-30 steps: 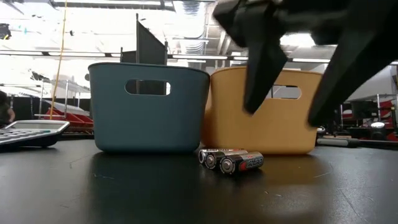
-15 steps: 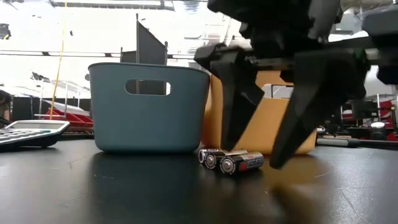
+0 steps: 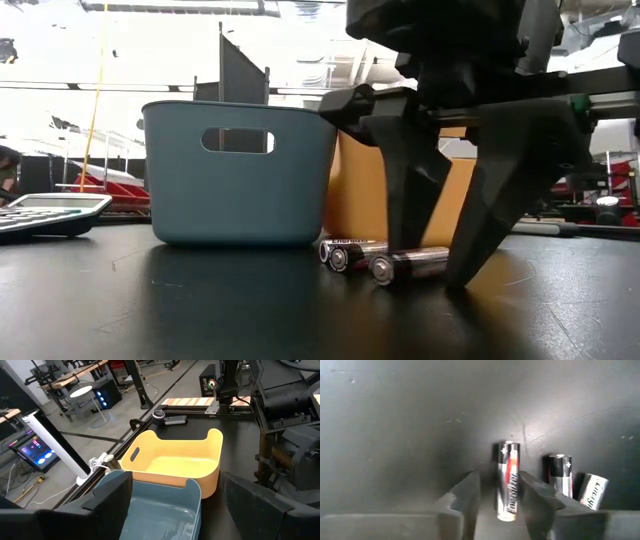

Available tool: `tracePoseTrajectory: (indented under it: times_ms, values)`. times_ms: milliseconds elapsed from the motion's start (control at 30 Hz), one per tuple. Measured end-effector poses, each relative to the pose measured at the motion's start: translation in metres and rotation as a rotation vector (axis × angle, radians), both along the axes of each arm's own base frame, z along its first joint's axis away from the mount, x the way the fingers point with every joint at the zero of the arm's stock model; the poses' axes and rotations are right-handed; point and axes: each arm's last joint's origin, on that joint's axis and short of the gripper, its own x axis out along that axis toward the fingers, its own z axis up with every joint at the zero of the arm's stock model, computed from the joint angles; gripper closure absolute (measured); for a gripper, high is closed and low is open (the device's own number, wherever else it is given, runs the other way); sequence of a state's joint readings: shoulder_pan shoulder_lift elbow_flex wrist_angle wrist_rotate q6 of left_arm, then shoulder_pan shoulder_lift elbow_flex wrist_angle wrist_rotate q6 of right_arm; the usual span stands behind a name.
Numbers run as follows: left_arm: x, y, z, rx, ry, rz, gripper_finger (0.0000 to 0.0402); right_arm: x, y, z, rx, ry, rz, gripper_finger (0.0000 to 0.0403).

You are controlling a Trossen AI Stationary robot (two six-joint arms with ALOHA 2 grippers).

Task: Sort batteries
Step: Put the bottom silver battery into the yellow bin

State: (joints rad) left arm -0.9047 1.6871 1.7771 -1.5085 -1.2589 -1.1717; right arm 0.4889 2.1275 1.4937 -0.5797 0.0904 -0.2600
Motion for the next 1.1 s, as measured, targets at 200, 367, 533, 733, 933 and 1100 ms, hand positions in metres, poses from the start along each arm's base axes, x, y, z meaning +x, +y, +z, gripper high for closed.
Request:
tracePoseTrajectory:
  times_ms: [200,367,533,733,933,1100]
  values:
    - [0.0,0.0,0.0,0.0,0.0,0.0,0.0107,0.0,0.0,-0.001,0.0,-0.002,0.003,0.0322]
    - [0.0,0.0,0.0,-0.001,-0.001,0.0,0.0107,-0.001,0.004,-0.001,-0.008,-0.016,0.009,0.0358]
    - [0.0,0.0,0.0,-0.002,-0.001,0.001,0.0107,-0.001,0.006,0.002,-0.01,-0.035,0.008,0.0372]
    - [0.0,0.0,0.0,-0.003,-0.002,0.001,0.0107,-0.003,0.007,0.008,0.002,-0.056,0.012,0.0372]
    - [0.0,0.0,0.0,-0.009,0.001,0.0,0.0107,-0.01,0.011,0.036,0.035,-0.111,0.024,0.0373]
    - [0.0,-0.001,-0.001,-0.026,0.017,-0.003,0.0107,-0.029,0.013,0.095,0.099,-0.239,0.053,0.0372]
